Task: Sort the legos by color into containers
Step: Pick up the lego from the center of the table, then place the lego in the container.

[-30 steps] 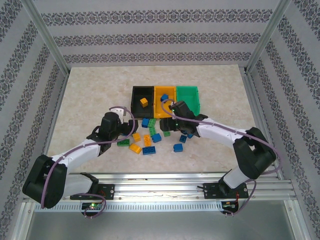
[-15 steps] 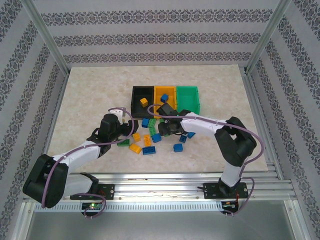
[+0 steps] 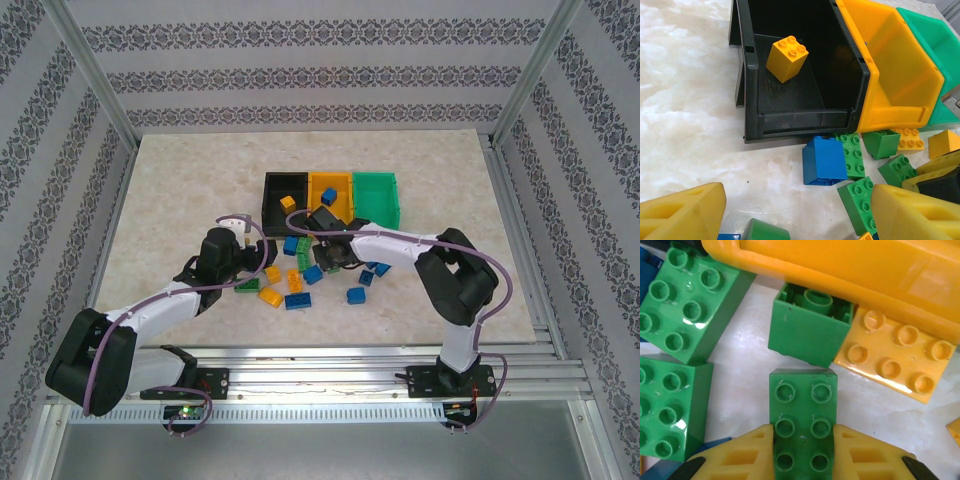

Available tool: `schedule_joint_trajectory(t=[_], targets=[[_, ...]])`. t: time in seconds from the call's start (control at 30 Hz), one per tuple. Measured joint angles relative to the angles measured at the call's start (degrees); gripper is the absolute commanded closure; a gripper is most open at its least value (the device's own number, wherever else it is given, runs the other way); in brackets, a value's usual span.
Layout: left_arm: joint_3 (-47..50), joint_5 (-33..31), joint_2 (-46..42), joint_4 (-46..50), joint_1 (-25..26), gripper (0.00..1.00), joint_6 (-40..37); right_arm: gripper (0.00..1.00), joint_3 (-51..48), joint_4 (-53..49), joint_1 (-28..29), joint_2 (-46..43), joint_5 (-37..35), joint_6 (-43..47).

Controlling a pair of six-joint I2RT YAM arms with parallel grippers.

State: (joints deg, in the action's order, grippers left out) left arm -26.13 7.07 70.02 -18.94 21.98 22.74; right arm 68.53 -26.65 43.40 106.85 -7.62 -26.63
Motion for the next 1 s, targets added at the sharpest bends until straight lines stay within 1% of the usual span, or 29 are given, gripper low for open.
schedule_joint_trajectory(t=[0.13,0.27,0.43,0.53,0.63,0.77,0.9,1.0], targets=[[0.0,0.0,0.0,0.0,0.0,0.24,0.0,0.75,-2.4,-0.4,-0.2,-2.4,-0.1,-0.1],[0.0,0.0,0.0,0.0,0.0,0.24,0.0,0.75,-4.6,-0.5,-2.0,-7.4,1.1,-0.5],[0.1,0.0,-0.3,0.0,0.0,0.24,0.0,0.74,-5.9,1.3,-8.0,-15.4,4.3,-1.6],[0.2,0.0,-0.8,0.0,0.0,0.24,0.0,0.74,-6.1,3.0,-13.3,-18.4,6.3,-1.7],[0.3,0.0,-0.8,-0.1,0.0,0.24,0.0,0.74,-5.9,4.2,-18.9,-18.8,7.8,-1.6],[0.3,0.0,-0.8,-0.1,0.0,0.24,0.0,0.73,-3.9,4.2,-25.0,-16.5,9.1,-0.8],[0.3,0.0,-0.7,-0.1,0.0,0.23,0.0,0.68,-0.5,4.5,-28.1,-12.6,10.7,0.3],[0.2,0.3,-0.7,-0.1,0.0,0.23,0.0,0.62,0.8,4.6,-28.5,-10.6,11.7,1.4]])
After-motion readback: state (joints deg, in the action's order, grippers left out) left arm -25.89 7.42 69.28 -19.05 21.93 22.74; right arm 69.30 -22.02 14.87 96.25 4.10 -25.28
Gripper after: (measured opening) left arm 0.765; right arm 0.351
